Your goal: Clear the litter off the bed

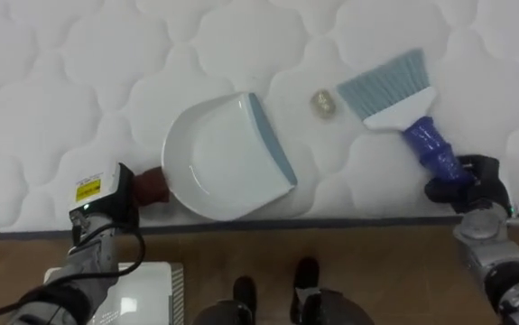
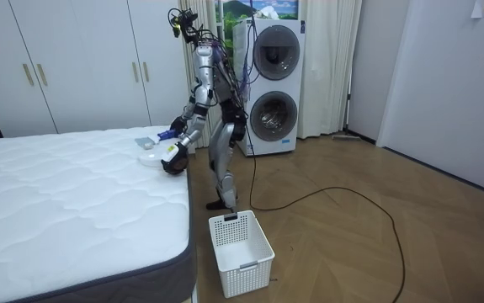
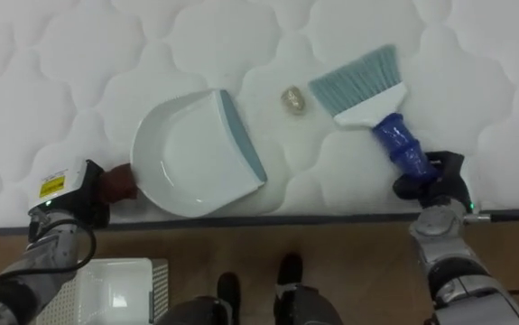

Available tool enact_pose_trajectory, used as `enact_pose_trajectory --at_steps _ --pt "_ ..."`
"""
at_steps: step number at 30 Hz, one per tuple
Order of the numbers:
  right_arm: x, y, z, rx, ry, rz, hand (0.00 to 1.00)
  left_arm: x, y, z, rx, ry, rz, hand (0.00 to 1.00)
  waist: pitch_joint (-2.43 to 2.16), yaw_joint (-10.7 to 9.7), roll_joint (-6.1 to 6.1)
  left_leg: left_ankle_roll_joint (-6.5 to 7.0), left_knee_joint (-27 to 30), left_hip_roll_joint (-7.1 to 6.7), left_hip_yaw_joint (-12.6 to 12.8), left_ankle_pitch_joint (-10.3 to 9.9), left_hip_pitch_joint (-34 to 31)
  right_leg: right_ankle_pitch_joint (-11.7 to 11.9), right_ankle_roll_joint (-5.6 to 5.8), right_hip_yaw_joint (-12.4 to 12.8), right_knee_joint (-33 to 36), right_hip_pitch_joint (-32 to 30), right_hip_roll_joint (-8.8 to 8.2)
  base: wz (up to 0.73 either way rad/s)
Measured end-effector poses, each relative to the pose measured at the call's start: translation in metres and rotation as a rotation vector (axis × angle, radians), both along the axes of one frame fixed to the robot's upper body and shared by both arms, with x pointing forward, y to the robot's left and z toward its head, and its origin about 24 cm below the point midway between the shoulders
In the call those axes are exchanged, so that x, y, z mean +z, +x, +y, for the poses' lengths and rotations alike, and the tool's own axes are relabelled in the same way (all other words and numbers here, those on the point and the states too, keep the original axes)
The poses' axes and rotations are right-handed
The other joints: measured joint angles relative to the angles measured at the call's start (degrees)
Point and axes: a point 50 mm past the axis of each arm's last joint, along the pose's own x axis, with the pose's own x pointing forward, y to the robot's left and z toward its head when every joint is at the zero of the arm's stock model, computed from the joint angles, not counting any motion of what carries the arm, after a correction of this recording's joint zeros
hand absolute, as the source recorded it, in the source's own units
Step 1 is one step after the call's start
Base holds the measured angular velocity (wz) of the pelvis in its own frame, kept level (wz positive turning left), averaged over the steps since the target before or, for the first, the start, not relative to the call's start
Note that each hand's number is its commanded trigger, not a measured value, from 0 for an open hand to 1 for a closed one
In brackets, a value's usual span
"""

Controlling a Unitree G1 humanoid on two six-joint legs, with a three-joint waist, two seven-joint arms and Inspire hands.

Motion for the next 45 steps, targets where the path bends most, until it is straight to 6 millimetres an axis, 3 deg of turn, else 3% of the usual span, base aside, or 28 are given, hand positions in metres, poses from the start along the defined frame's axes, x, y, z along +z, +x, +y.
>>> enact_pose_trajectory --at_steps 16,22,26,31,33,37,39,45 --pt "-0.005 -0.009 -0.011 -0.065 0.076 0.037 1.00 0.003 0.002 0.001 0.015 0.024 0.004 1.00 -0.35 -0.20 0.58 -0.13 1.82 -0.16 -1.17 -0.18 -0.99 -0.29 -0.23 -1.63 1.41 -0.11 -0.69 0.04" --pt "-0.002 -0.010 -0.020 -0.014 -0.046 0.090 1.00 0.005 0.002 0.006 0.021 0.045 0.004 1.00 -0.41 0.17 0.45 -0.12 2.15 -0.37 -0.87 -0.18 -0.54 -0.57 -0.40 -1.24 2.66 -0.15 -1.07 0.01" --pt "0.010 -0.011 -0.038 0.034 -0.218 0.153 1.00 0.009 0.004 0.008 -0.010 0.101 -0.006 1.00 -0.67 0.74 -0.13 -0.07 2.19 -0.89 -0.73 -0.22 -0.93 -1.35 -0.26 -0.94 4.20 -1.07 -1.82 0.06" --pt "0.027 -0.006 -0.054 0.080 -0.396 0.205 1.00 0.017 0.005 0.024 -0.013 0.192 -0.022 1.00 -0.89 1.07 -3.60 -0.25 2.68 -0.11 0.20 -0.27 -0.66 -0.89 -0.96 -0.80 4.13 -0.96 -1.34 -0.09" --pt "0.046 0.000 -0.067 0.101 -0.513 0.208 1.00 0.024 0.005 0.036 -0.012 0.239 -0.028 1.00 -0.82 0.66 -5.36 -0.32 2.79 0.02 0.11 -0.28 -0.69 -0.63 -1.11 -1.02 3.90 -0.79 -1.25 0.00" --pt "0.068 0.005 -0.081 0.095 -0.680 0.208 1.00 0.031 0.007 0.045 -0.014 0.292 -0.039 1.00 -0.78 0.55 -6.82 -0.45 3.15 0.79 0.19 -0.43 -0.67 0.32 -1.17 -1.52 2.21 0.17 -0.48 -0.03" --pt "0.078 0.013 -0.079 0.131 -0.755 0.201 1.00 0.036 0.008 0.051 -0.009 0.318 -0.049 1.00 -0.45 0.38 -7.75 -0.45 3.14 1.02 0.50 -0.56 -0.95 0.57 -1.19 -1.30 1.89 -0.10 -0.26 -0.07" --pt "0.088 0.023 -0.071 0.284 -1.007 0.260 1.00 0.049 0.010 0.061 -0.026 0.380 -0.084 1.00 -0.48 0.95 -8.14 -0.42 3.18 1.22 0.79 -0.61 -1.78 0.79 -1.18 -1.15 1.81 -1.06 -0.11 -0.02"
